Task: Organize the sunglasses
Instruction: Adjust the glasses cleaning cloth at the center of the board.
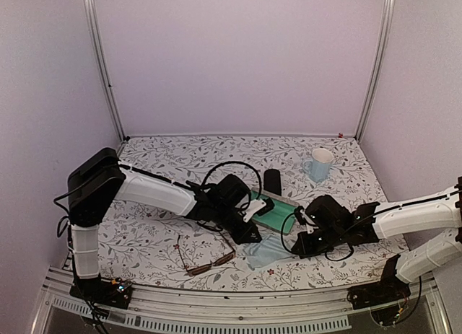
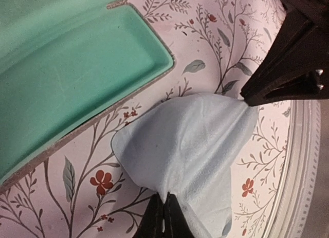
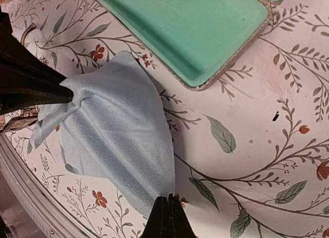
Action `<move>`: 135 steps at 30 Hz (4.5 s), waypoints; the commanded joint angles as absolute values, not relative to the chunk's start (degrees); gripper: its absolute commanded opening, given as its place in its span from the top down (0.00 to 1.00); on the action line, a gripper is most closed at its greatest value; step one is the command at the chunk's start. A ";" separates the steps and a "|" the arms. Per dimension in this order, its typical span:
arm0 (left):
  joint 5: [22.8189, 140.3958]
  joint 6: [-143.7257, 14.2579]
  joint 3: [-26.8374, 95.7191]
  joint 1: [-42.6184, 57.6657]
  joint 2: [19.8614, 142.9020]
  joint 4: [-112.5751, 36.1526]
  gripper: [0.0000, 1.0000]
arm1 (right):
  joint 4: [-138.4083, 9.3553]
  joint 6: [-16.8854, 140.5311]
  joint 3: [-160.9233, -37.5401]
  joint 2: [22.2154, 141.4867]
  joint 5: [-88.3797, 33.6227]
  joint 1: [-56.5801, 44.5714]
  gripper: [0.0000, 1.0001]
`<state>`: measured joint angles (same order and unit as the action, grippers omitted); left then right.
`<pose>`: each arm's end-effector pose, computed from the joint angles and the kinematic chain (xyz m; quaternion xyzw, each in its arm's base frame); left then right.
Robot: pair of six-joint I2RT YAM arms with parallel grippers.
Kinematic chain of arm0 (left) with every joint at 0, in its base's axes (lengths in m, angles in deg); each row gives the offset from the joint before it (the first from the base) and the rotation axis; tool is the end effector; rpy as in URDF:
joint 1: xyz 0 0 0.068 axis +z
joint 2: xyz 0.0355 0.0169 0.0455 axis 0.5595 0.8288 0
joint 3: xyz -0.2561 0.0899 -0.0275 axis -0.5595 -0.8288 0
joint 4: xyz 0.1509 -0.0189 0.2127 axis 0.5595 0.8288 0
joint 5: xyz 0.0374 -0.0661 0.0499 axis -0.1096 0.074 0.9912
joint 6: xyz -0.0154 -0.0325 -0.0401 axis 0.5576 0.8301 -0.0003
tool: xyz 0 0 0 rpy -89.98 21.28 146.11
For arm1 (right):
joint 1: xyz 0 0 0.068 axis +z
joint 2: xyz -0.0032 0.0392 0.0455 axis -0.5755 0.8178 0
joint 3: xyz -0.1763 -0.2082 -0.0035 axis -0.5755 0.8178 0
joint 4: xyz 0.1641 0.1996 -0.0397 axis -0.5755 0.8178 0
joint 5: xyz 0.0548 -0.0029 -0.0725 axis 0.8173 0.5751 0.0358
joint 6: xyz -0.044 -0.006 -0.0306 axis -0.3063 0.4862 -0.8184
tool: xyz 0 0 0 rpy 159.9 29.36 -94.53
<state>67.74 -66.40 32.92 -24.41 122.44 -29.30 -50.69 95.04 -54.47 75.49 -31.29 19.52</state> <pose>0.2065 -0.3618 0.1310 0.4380 0.8223 -0.3270 0.1580 0.1290 0.1859 0.1486 -0.1312 0.9525 0.2221 0.1620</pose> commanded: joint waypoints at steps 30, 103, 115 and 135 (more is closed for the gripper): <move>70.27 -69.29 27.40 -28.67 114.01 -30.57 0.68 | -48.90 92.19 -58.58 77.25 -30.90 17.09 0.69; 65.42 -75.35 37.58 -23.01 122.22 -18.17 1.00 | -54.73 89.96 -55.45 78.24 -27.32 14.18 0.64; 66.74 -75.20 37.32 -19.81 123.11 -13.60 1.00 | -58.23 90.31 -54.90 80.91 -24.43 14.18 0.64; 77.88 -70.28 33.35 -21.23 115.31 -20.47 0.61 | -59.30 92.80 -51.24 76.84 -23.59 15.54 0.64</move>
